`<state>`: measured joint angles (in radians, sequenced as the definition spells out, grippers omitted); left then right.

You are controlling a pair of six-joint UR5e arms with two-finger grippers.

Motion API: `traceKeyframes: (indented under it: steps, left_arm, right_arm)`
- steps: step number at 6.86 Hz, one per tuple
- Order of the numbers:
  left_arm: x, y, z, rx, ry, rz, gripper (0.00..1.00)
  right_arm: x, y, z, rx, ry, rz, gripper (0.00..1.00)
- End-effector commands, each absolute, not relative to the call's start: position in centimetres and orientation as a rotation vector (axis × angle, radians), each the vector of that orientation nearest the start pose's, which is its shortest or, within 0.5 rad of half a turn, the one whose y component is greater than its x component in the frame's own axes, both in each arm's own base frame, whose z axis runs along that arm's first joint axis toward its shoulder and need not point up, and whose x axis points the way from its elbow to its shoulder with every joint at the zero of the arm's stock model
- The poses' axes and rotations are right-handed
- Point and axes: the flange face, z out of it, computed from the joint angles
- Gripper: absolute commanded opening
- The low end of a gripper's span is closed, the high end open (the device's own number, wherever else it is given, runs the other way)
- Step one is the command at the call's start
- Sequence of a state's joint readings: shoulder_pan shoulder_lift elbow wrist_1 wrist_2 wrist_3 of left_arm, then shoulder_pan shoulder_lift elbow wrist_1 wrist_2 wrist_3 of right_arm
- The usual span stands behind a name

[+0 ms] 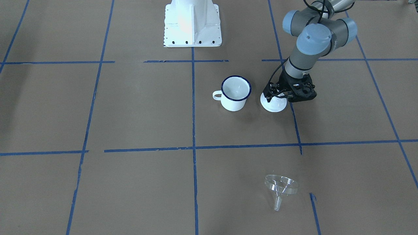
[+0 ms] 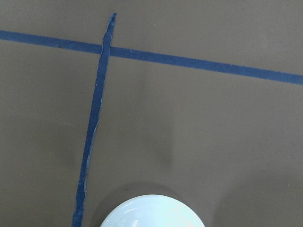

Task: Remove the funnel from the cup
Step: 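Move the left gripper down onto the white lid's knob and grasp it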

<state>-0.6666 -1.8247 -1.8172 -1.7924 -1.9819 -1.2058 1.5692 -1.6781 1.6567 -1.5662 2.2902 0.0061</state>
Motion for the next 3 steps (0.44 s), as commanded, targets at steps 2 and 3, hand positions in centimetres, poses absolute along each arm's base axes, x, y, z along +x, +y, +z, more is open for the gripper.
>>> traceKeyframes:
  steps: [2, 3]
  left_arm:
    - [40.41, -42.7, 39.58, 0.012, 0.832, -0.122, 0.87]
    - [40.99, -42.09, 39.47, 0.003, 0.836, -0.11, 0.87]
  right_arm:
    - [6.7, -44.51, 67.01, -0.019, -0.719, 0.01, 1.0]
    - [6.7, -44.51, 67.01, -0.019, -0.719, 0.01, 1.0]
